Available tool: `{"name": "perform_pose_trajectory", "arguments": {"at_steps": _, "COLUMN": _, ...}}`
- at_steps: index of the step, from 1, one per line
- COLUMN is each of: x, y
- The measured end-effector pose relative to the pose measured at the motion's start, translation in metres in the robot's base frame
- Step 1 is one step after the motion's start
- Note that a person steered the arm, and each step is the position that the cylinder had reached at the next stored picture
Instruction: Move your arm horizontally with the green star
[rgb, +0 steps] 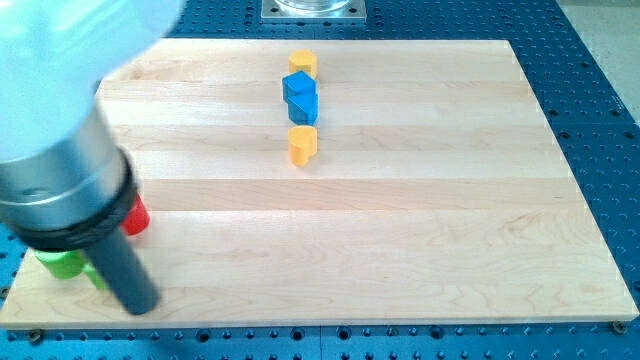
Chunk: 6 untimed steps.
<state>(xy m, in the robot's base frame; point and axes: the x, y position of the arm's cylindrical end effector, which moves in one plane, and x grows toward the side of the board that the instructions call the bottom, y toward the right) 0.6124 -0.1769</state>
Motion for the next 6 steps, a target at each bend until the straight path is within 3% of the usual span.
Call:
{"name": "perform_pose_trajectory", "arguments": {"at_steps": 1, "x": 0.002, "y": -0.003}}
{"name": "perform_pose_trajectory", "arguments": {"at_steps": 2, "x": -0.027, "y": -0.004}}
{"name": "perform_pose_trajectory", "arguments": {"at_steps": 3, "x": -0.028, "y": 0.014}}
{"name": "perform_pose_trajectory", "arguments": {"at_steps": 4, "x": -0.034, "y": 0.076}}
{"name": "perform_pose_trajectory", "arguments": {"at_steps": 6, "x": -0.037, "y": 0.087}}
